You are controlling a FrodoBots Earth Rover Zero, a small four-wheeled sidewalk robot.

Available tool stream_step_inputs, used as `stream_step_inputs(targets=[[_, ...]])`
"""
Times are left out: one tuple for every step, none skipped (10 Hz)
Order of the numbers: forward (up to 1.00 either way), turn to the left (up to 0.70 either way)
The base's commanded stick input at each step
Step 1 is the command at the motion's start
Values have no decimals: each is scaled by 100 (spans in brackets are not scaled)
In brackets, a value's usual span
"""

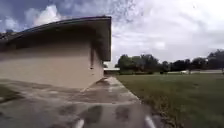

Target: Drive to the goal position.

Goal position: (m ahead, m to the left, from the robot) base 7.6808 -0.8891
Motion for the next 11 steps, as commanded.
stream_step_inputs(targets=[[69,3],[69,12],[69,24],[69,34],[69,34],[69,34],[69,34],[69,34],[69,32],[69,3],[69,3]])
